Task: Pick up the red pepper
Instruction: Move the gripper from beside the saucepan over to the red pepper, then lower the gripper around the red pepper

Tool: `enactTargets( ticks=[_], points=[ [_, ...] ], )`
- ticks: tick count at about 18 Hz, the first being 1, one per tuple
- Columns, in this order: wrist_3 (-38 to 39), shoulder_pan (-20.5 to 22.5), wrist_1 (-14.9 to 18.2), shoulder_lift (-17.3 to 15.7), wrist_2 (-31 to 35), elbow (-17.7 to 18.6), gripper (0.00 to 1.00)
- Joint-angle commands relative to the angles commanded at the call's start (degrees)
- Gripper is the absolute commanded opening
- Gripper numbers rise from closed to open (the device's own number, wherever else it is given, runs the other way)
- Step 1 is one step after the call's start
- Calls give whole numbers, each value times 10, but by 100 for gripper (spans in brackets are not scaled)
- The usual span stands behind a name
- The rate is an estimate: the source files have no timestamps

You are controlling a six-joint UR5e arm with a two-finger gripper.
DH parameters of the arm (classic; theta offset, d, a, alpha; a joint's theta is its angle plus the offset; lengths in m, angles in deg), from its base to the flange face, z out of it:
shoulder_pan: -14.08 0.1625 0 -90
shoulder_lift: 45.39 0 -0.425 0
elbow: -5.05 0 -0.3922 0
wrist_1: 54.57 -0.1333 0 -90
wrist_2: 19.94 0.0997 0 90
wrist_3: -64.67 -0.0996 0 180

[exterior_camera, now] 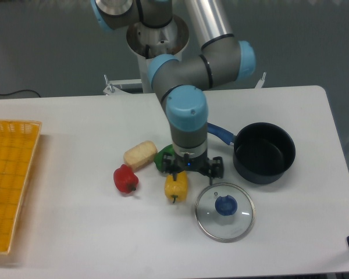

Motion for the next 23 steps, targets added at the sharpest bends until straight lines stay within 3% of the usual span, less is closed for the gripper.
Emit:
enactTargets(
  ticks=[11, 16, 23],
  points=[
    [218, -85, -33, -10, 25, 38, 100],
    [225, -113, -34, -4, 40, 49, 100],
    [225, -135, -34, 33, 58, 45, 100]
  ],
)
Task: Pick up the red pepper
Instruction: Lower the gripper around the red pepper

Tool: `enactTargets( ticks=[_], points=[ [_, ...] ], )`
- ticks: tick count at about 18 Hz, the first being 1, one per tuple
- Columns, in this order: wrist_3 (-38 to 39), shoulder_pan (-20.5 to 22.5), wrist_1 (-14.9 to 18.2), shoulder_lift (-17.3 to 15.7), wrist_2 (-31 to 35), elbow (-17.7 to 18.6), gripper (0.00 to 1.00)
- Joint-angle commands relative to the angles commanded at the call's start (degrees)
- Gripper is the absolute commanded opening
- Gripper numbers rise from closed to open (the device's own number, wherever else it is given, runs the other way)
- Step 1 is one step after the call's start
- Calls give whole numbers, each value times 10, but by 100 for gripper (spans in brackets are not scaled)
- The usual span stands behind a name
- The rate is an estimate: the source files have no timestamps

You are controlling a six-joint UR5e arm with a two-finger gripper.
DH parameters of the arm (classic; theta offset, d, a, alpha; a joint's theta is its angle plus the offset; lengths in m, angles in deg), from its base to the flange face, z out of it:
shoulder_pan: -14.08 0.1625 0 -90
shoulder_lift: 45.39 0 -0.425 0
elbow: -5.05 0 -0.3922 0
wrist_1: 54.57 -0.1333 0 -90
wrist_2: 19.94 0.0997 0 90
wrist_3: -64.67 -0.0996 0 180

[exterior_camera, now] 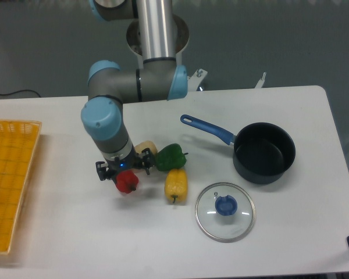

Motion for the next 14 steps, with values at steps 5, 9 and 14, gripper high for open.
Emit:
enactTargets(
  ticks=[5, 9, 14],
  points=[
    [0, -5, 0, 9, 1, 0, 100],
    [1, -13, -4, 23, 11, 1, 100],
    [1, -13, -7, 25, 14, 0, 100]
  ],
)
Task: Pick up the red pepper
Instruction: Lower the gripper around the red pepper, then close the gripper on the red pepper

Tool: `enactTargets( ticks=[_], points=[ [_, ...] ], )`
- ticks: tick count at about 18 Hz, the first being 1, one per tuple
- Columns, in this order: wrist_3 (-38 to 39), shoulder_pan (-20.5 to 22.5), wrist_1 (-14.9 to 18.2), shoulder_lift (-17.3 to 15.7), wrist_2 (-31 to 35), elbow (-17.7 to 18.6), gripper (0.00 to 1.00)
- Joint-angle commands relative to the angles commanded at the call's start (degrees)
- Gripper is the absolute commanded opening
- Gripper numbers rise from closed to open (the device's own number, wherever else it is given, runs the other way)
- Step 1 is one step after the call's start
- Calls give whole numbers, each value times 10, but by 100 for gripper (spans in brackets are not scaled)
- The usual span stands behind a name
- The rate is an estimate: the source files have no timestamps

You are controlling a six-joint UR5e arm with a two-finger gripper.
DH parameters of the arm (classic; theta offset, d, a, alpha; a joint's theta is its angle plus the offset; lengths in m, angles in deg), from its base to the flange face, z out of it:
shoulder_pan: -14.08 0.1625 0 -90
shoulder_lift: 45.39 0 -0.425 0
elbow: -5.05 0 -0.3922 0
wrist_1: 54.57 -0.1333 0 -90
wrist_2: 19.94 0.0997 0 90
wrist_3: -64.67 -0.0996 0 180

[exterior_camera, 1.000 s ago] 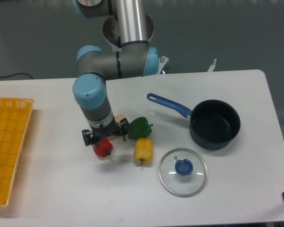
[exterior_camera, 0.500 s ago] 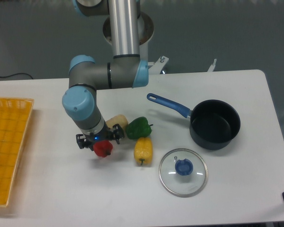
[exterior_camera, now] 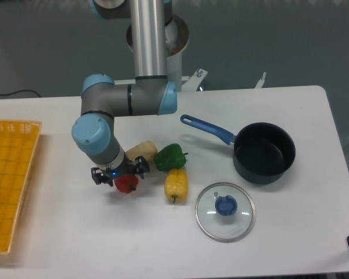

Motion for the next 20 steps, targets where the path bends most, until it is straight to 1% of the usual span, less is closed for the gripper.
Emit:
enactTargets(
  ticks=[4, 6, 12, 14, 15, 18, 20],
  points=[
    [0, 0, -3, 4, 0, 0, 100],
    [0, -4, -17, 11, 1, -1, 100],
    [0, -7, -17, 13, 9, 0, 99],
    [-1, -7, -16, 13, 9, 3, 97],
    [-2, -7, -16, 14, 9, 3, 94],
    [-2, -7, -15, 14, 14, 3, 92],
    [-2, -8, -16, 14, 18, 3, 84]
  ],
)
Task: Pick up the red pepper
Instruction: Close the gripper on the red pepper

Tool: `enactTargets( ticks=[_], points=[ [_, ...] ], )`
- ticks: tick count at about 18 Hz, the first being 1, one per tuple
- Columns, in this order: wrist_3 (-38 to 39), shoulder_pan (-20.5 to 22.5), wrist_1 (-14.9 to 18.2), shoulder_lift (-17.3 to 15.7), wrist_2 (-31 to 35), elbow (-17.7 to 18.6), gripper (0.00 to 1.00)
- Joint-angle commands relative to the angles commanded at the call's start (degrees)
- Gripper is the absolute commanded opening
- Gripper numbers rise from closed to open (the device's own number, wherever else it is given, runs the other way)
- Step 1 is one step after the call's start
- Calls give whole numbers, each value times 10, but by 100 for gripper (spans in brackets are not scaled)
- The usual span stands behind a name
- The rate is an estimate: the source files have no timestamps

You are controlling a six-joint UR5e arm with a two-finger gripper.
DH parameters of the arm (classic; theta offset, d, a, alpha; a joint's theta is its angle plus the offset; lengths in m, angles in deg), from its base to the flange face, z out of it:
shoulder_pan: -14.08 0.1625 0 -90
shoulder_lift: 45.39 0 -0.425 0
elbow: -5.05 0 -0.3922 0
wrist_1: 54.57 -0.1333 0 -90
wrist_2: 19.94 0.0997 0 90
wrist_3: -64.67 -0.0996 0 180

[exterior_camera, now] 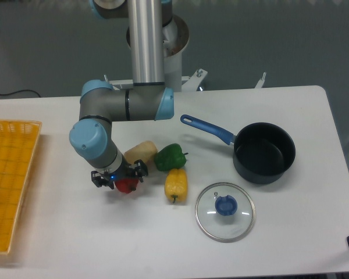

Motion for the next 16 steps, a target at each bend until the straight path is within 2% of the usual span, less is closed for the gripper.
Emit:
enactTargets(
  ticks=[3, 6, 12, 16],
  points=[
    [-3, 0, 0, 0, 0, -3, 76],
    [-1, 0, 1, 3, 0, -7, 60],
    [-3, 0, 3, 3, 0, -13, 57],
    [-5, 1, 16, -3, 6, -46, 57]
  ],
)
